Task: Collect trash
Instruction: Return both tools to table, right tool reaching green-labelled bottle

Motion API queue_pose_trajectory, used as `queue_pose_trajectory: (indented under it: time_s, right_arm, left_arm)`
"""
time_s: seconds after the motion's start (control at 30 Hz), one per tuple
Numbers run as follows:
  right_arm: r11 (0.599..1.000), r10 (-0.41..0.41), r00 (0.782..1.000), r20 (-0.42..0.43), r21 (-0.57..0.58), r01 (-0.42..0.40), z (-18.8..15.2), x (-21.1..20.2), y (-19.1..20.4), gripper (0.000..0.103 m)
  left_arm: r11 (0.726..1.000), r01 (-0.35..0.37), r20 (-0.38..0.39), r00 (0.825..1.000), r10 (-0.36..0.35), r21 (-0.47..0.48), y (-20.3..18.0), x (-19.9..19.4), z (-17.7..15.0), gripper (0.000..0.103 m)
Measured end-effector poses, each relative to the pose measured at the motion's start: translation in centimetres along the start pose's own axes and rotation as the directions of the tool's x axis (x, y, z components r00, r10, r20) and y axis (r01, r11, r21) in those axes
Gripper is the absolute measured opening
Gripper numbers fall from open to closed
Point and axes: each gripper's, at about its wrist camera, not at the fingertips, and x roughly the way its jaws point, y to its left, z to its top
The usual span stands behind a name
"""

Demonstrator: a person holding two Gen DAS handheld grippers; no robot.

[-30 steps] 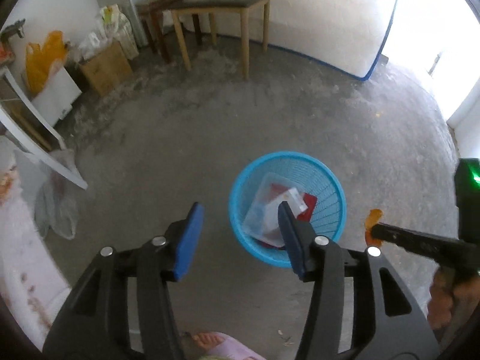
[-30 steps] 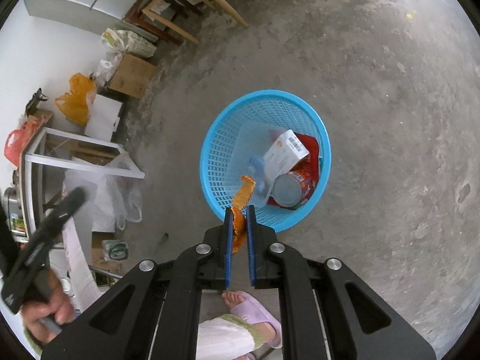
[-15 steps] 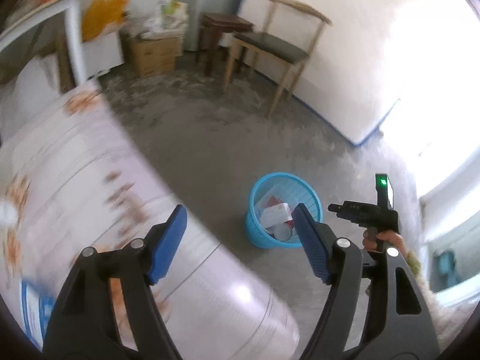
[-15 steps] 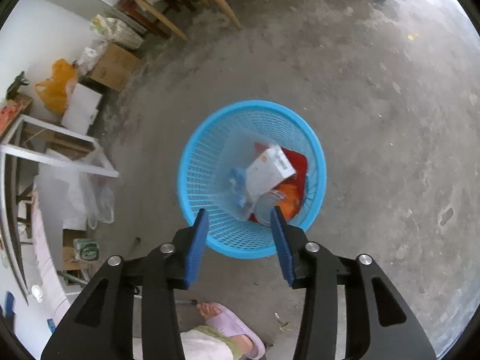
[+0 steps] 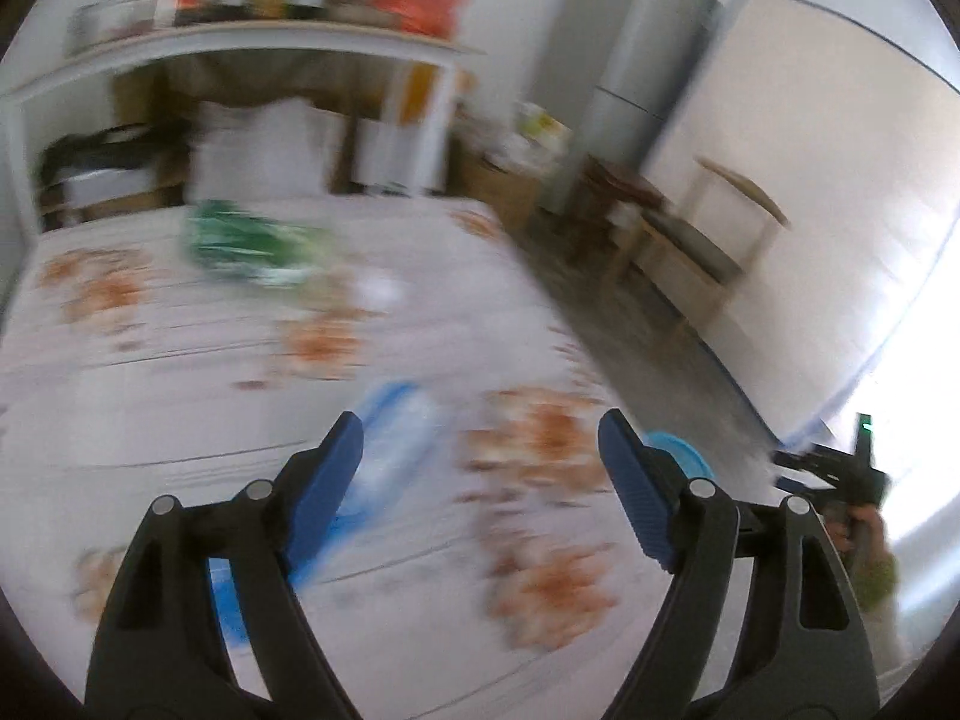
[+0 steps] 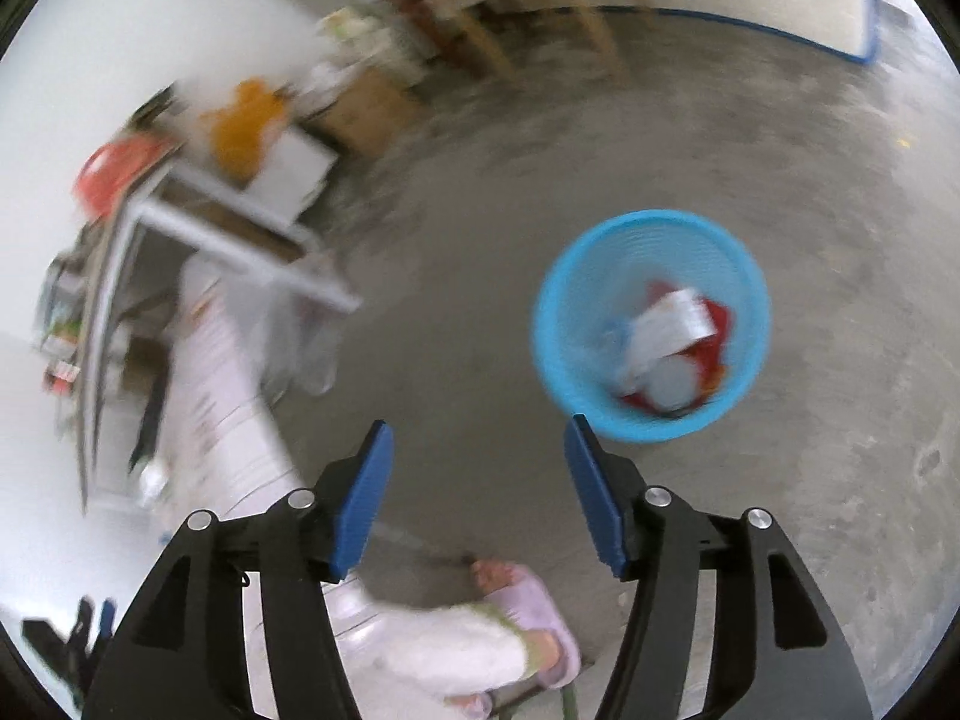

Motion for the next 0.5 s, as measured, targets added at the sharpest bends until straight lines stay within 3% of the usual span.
queue_pose_trajectory:
  time_s: [0.13,0.27,0.4,0.5]
  right_arm:
    - [0.984,0.104,0.99,-0.092,-0.138,-0.116,-2.2,0.8,7.5,0.059]
    - [0.939,0.175,0.966,-0.19,-0.264,-0.222,-5.0,2.0,15.2,0.061]
    - [0.857,0.165,0.955,-0.246,-0.443,-0.262,-7.7,3.3,23.5,0.063]
    - [0.766,0.151,0.953,-0.261,-0.578,-0.279,-9.1,3.8,28.9,0.067]
  left_arm:
    - [0.983,-0.159,0.04,0.986,0.163,-0.095,6.3,-2.5,-0.9,0.077]
    - [0.955,-0.211,0.002,0.976,0.216,-0.21,11.2,-2.4,-2.3,0.076]
    - [0.953,-0.16,0.005,0.986,0.167,-0.257,13.0,-2.9,-3.9,0.076]
    - [0.971,-0.127,0.025,0.991,0.135,-0.202,11.8,-2.9,-4.4,0.076]
